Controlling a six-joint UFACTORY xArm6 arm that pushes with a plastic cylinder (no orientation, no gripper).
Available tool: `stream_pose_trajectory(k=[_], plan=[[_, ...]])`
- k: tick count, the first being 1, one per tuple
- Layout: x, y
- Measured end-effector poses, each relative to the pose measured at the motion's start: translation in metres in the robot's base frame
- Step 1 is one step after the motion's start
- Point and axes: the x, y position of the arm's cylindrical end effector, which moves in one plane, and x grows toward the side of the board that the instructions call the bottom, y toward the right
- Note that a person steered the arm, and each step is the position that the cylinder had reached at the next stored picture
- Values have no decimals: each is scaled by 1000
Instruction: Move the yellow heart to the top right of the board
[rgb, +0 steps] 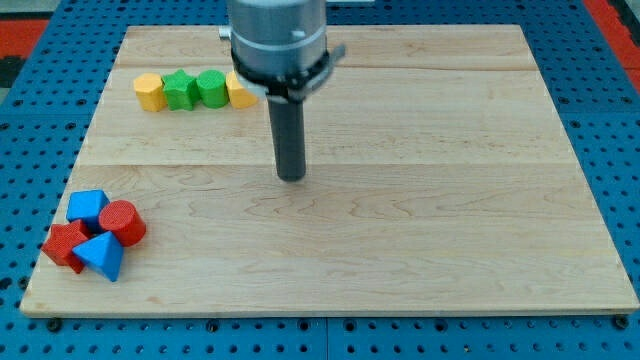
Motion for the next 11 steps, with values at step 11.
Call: stream_pose_trajectory(k=[11], plan=[[-127, 75]])
